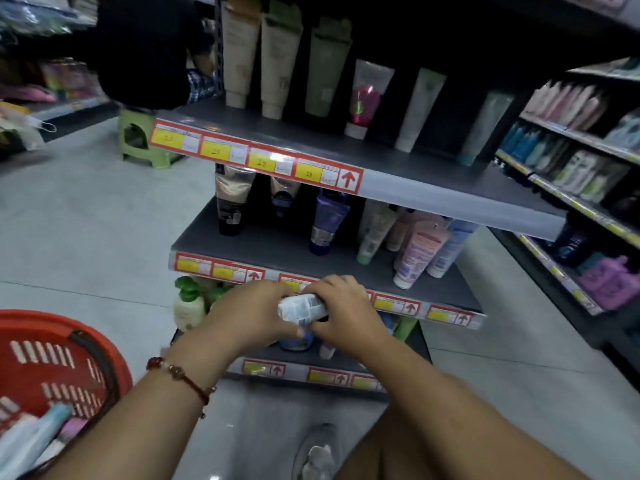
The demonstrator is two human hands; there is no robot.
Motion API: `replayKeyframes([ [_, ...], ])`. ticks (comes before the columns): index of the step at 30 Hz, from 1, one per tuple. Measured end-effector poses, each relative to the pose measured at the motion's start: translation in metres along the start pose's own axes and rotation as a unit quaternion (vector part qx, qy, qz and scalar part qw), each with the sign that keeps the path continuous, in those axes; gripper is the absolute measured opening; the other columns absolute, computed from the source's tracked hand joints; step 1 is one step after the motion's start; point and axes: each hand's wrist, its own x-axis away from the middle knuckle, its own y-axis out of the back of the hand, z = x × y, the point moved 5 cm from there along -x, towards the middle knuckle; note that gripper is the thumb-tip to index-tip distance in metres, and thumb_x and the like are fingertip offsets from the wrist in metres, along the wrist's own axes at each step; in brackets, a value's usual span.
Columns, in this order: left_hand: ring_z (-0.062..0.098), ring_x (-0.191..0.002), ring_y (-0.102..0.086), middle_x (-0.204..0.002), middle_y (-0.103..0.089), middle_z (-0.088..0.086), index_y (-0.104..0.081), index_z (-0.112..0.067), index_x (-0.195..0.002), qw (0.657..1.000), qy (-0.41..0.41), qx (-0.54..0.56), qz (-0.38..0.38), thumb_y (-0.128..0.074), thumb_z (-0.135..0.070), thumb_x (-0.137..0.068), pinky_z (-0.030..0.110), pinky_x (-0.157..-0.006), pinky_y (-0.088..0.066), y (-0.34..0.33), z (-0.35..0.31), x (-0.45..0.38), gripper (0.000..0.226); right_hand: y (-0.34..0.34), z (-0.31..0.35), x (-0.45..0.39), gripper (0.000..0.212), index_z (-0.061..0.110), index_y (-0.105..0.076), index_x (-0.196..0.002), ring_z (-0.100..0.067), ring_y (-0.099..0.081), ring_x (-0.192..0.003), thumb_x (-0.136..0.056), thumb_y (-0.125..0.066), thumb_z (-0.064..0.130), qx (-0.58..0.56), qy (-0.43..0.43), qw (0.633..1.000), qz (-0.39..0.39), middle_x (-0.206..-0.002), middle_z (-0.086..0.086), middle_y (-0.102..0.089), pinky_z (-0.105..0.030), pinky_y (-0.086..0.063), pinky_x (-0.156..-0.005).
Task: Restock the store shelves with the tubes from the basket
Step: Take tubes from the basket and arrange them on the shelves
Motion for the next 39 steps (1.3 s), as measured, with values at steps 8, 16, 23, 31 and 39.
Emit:
replayKeyframes([
  [8,0.026,-0.074,-0.069,-0.088,-0.073,0.011,-0.072,-0.016,-0.093,0.913,0.093,0.370,-0.145,-0.073,-0.025,-0.088,0.025,-0.053,-0.052,0.013,0.007,0.000,0.010,0.001,-0.011,-0.002,0.054,0.025,-0.065,-0.117,-0.016,-0.057,-0.097,-0.067,-0.083,0.034,-0.196,-0.109,0.975,0.004,-0.104,0.004,-0.063,-0.034,-0.049,-0.082],
  [16,0.025,-0.079,-0.068,-0.095,-0.073,0.011,-0.068,-0.015,-0.099,0.853,0.173,0.468,-0.152,-0.059,-0.027,-0.097,0.033,-0.066,-0.056,0.011,0.035,0.002,0.014,-0.011,-0.041,0.002,0.034,0.013,-0.068,-0.106,-0.013,-0.068,-0.085,-0.079,-0.081,0.029,-0.487,-0.296,0.821,0.026,-0.099,-0.001,-0.073,-0.020,-0.053,-0.066],
  [23,0.020,-0.086,-0.067,-0.089,-0.072,-0.003,-0.071,-0.024,-0.088,0.945,0.144,0.283,-0.083,-0.062,-0.028,-0.090,0.036,-0.079,-0.053,0.001,0.050,-0.011,0.010,-0.009,-0.106,-0.017,0.042,0.007,-0.065,-0.112,-0.023,-0.069,-0.092,-0.075,-0.082,0.021,-0.461,-0.384,0.782,-0.166,-0.105,-0.007,-0.072,-0.036,-0.057,-0.079],
  [31,0.009,-0.094,-0.063,-0.100,-0.069,-0.009,-0.070,-0.028,-0.100,0.974,0.092,0.205,0.019,-0.064,-0.032,-0.093,0.034,-0.086,-0.054,-0.014,0.062,-0.023,0.010,-0.013,-0.134,-0.045,0.046,0.004,-0.059,-0.123,-0.031,-0.063,-0.108,-0.082,-0.075,0.017,-0.345,-0.418,0.813,-0.211,-0.120,-0.015,-0.066,-0.027,-0.044,-0.083],
  [39,0.008,-0.090,-0.060,-0.101,-0.065,-0.009,-0.068,-0.025,-0.106,0.979,0.108,0.170,0.034,-0.064,-0.032,-0.093,0.027,-0.073,-0.048,-0.016,0.083,-0.032,0.015,-0.019,-0.140,-0.053,0.045,0.003,-0.057,-0.124,-0.032,-0.062,-0.112,-0.084,-0.074,0.015,-0.320,-0.441,0.808,-0.226,-0.124,-0.016,-0.065,-0.025,-0.042,-0.083],
])
